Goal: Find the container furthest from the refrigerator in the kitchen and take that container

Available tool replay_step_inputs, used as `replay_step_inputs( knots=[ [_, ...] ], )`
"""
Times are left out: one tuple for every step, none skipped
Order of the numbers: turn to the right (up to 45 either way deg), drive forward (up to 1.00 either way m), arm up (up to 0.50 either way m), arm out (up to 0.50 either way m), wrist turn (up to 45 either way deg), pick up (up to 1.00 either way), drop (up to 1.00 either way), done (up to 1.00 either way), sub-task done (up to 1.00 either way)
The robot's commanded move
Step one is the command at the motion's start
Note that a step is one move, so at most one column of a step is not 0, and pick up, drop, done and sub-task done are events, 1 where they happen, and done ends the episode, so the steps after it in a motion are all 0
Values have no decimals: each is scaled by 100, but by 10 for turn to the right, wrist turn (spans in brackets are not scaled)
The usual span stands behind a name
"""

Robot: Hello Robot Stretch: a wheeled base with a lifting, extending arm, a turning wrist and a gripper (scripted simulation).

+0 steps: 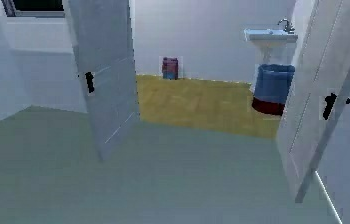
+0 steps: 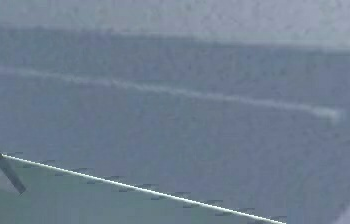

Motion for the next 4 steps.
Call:
replay_step_inputs(
  knots=[
    [0,100,0,0,0,0,0,0,0],
    [0,100,0,0,0,0,0,0,0],
    [30,0,0,0,0,0,0,0,0],
    [0,85,0,0,0,0,0,0,0]
  ],
)
